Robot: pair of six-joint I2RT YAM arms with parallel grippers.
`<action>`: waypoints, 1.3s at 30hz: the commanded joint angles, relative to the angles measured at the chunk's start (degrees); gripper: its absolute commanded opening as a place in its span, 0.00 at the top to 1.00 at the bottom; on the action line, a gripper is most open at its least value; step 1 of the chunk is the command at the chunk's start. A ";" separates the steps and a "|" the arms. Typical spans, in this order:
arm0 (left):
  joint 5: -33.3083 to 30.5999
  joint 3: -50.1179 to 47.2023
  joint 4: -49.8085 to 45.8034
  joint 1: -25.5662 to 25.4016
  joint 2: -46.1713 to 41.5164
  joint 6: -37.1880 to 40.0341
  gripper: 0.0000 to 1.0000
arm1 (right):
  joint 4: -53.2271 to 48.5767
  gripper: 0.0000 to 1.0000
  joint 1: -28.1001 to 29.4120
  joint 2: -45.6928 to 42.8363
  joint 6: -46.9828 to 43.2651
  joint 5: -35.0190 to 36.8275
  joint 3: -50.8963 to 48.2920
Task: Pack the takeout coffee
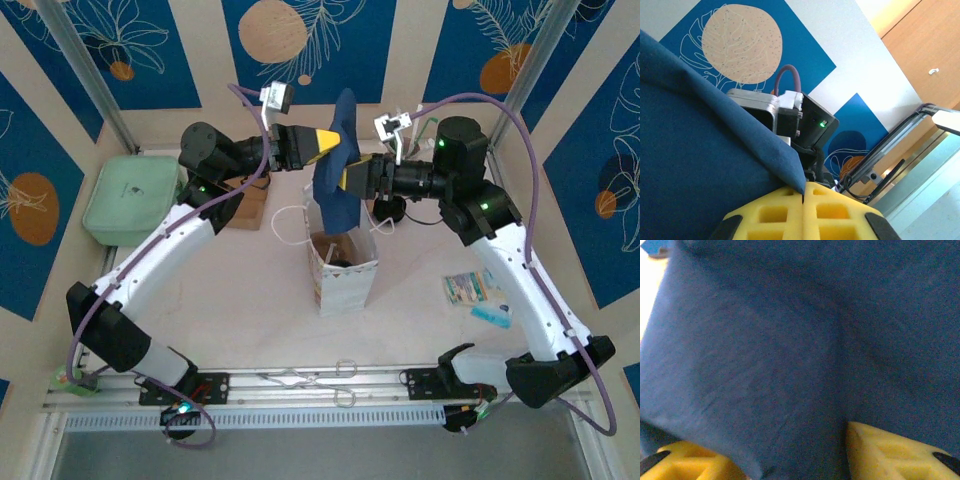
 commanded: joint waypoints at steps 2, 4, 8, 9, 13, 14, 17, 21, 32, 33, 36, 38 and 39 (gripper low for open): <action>1.26 0.02 -3.42 0.00 -2.29 5.24 0.98 | -1.63 0.69 -0.06 -3.28 -1.30 1.73 -1.45; 1.06 -0.01 -6.21 0.21 -3.03 7.44 0.90 | -3.15 0.75 0.03 -3.85 -2.26 3.19 -1.64; 0.04 -0.85 -11.46 1.30 -4.51 11.01 0.49 | -4.93 0.82 0.10 -4.10 -3.30 4.97 -1.99; -0.35 -1.05 -12.90 1.66 -4.95 11.93 0.40 | -5.26 0.83 0.12 -3.95 -3.45 5.27 -1.98; -2.96 -1.60 -21.15 3.94 -8.11 17.76 0.21 | -6.48 0.87 0.12 -2.93 -3.40 6.26 -1.65; -3.84 -1.45 -23.90 4.57 -9.09 19.54 0.20 | -6.52 0.88 0.08 -2.68 -3.24 6.37 -1.68; -7.08 -0.31 -33.02 6.41 -11.84 25.98 0.16 | -6.29 0.91 0.01 -1.58 -1.72 6.23 -1.89; -13.38 0.36 -43.60 8.73 -14.61 32.20 0.11 | -6.07 0.93 0.04 0.41 0.56 5.90 -2.00; -15.62 -7.20 -51.58 10.78 -14.39 36.09 0.15 | -5.79 0.95 -1.20 5.87 5.38 2.19 -3.27; -15.95 -8.26 -51.68 10.68 -14.59 36.20 0.15 | -5.50 0.96 -1.64 6.40 5.92 1.59 -3.54; -16.69 -11.73 -51.64 10.74 -15.12 36.57 0.17 | -5.08 0.97 -2.74 8.15 6.30 0.01 -3.76; -16.72 -13.94 -51.53 10.79 -15.27 36.63 0.18 | -5.26 0.97 -3.47 9.16 5.61 -0.53 -3.41; -16.68 -14.80 -51.27 10.69 -15.32 36.59 0.19 | -5.65 0.98 -3.73 9.58 4.95 -0.44 -3.04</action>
